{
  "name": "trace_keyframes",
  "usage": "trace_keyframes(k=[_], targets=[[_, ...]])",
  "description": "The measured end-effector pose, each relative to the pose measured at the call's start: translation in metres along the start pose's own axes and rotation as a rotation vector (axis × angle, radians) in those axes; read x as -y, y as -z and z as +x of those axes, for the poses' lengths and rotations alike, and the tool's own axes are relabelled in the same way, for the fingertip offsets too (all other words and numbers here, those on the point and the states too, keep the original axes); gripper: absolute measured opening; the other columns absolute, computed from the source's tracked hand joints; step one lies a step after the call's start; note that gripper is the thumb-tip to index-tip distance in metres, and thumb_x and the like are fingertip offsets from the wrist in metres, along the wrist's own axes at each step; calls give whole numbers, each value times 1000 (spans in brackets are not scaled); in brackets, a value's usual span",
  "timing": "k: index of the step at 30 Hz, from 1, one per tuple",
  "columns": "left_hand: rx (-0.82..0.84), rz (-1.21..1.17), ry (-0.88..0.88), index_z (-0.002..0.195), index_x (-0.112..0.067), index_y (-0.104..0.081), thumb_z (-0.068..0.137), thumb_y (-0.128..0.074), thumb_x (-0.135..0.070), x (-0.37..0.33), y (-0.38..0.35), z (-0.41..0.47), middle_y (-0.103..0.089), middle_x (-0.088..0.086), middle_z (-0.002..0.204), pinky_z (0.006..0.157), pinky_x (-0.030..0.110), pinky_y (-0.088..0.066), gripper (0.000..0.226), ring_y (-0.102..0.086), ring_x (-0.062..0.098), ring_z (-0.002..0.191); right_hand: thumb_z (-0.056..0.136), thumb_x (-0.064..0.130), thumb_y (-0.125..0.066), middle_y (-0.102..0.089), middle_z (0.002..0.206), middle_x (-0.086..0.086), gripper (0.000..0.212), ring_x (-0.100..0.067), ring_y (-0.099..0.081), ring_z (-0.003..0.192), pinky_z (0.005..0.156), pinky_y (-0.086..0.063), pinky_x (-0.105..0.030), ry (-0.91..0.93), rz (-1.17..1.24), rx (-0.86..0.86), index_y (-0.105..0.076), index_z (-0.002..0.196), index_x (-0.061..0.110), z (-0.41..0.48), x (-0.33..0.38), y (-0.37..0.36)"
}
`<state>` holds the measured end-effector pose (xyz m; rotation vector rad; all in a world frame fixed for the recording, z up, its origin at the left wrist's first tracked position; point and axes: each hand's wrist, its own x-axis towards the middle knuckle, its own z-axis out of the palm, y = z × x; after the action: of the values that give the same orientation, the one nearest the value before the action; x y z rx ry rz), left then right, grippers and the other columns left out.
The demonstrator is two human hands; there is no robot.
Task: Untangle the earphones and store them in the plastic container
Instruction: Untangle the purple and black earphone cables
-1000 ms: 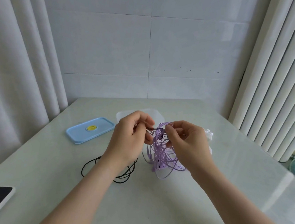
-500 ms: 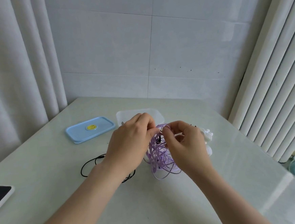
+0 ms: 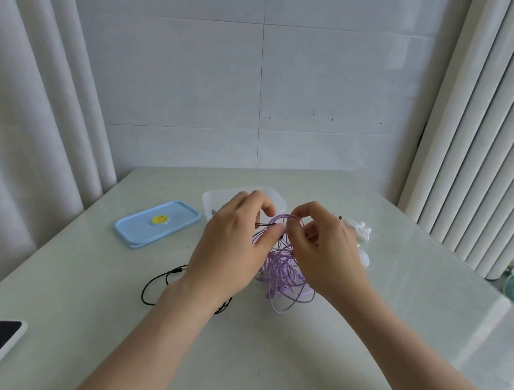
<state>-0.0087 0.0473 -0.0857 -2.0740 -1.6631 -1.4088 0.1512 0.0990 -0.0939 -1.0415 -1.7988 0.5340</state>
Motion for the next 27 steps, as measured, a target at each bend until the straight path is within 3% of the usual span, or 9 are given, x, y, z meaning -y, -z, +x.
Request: trace_keyframes(k=[5, 8, 11, 17, 23, 27], targets=[[-1, 64, -30, 93, -25, -63, 89, -78, -12, 0, 3, 2, -51, -7, 90, 80, 39, -52, 21, -59, 21, 81, 102, 20, -61, -69, 63, 0, 8, -16, -60, 67, 59, -41, -16, 19, -11, 17, -64, 94, 22, -3, 1, -3], [-6, 96, -60, 91, -26, -68, 88, -77, -5, 2, 3, 3, -52, -6, 89, 79, 40, -52, 24, -60, 23, 80, 103, 21, -60, -64, 60, -7, 9, -21, -55, 58, 54, -38, -21, 43, 8, 19, -63, 94, 23, -2, -1, -4], [-20, 96, -62, 95, -31, -79, 89, -80, -8, 5, 1, 3, -52, -8, 87, 74, 38, -52, 25, -61, 24, 77, 103, 22, -60, -55, 56, -11, 11, -22, -44, 51, 50, -33, -24, 58, 22, 20, -62, 93, 24, -1, -3, -4], [-60, 107, -23, 95, -30, -82, 87, -84, -16, 8, 0, 3, -55, -7, 83, 66, 41, -54, 16, -63, 22, 74, 106, 24, -61, -63, 62, -11, 10, -29, -57, 60, 58, -42, -33, 77, 60, 37, -65, 96, 25, -1, -5, -4], [-37, 95, 9, 96, -32, -81, 89, -84, -30, 7, 3, 3, -54, -8, 79, 61, 42, -53, 8, -59, 20, 70, 108, 24, -57, -63, 66, -3, 8, -24, -57, 62, 55, -39, -22, 85, 55, 82, -62, 103, 25, -2, -3, -4], [-24, 103, 46, 95, -34, -78, 92, -80, -32, 4, 3, 3, -54, -8, 81, 63, 43, -53, 5, -58, 18, 73, 108, 27, -55, -66, 73, -2, 4, -18, -60, 69, 66, -46, -33, 87, 74, 91, -55, 104, 27, -5, -1, -7]])
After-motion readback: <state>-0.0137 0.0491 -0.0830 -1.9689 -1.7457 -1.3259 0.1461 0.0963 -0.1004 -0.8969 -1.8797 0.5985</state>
